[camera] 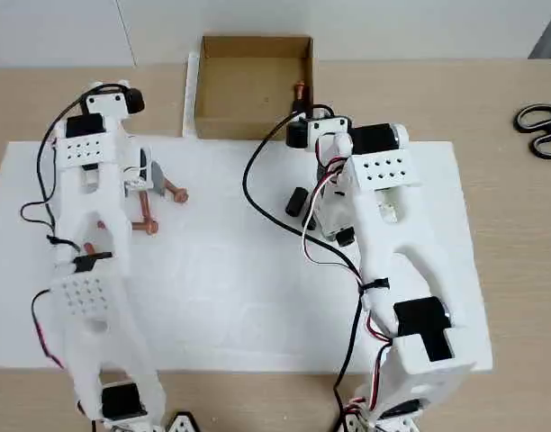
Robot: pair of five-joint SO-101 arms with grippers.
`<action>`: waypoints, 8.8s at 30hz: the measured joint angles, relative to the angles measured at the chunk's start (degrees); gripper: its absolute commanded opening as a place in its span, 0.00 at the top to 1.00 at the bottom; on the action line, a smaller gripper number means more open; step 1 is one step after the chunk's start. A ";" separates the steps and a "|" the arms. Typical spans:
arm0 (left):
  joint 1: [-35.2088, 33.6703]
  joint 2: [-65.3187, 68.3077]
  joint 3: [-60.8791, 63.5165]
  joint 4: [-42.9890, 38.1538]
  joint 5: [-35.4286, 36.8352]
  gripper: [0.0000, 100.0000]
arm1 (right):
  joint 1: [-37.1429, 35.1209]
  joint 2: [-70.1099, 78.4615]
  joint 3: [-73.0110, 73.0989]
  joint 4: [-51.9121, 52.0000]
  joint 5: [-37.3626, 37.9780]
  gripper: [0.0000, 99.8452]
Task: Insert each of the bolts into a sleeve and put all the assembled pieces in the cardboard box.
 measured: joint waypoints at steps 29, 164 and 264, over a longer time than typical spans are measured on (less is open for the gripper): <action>-0.35 17.93 -27.69 8.88 4.92 0.99 | 0.00 0.00 1.14 0.00 0.00 0.99; 47.74 -99.87 82.46 -38.77 23.74 0.99 | -22.68 -100.04 78.51 -42.99 -20.13 1.00; 11.69 -99.52 59.08 1.85 -4.31 0.73 | -3.16 44.48 -22.07 -93.71 -18.46 0.83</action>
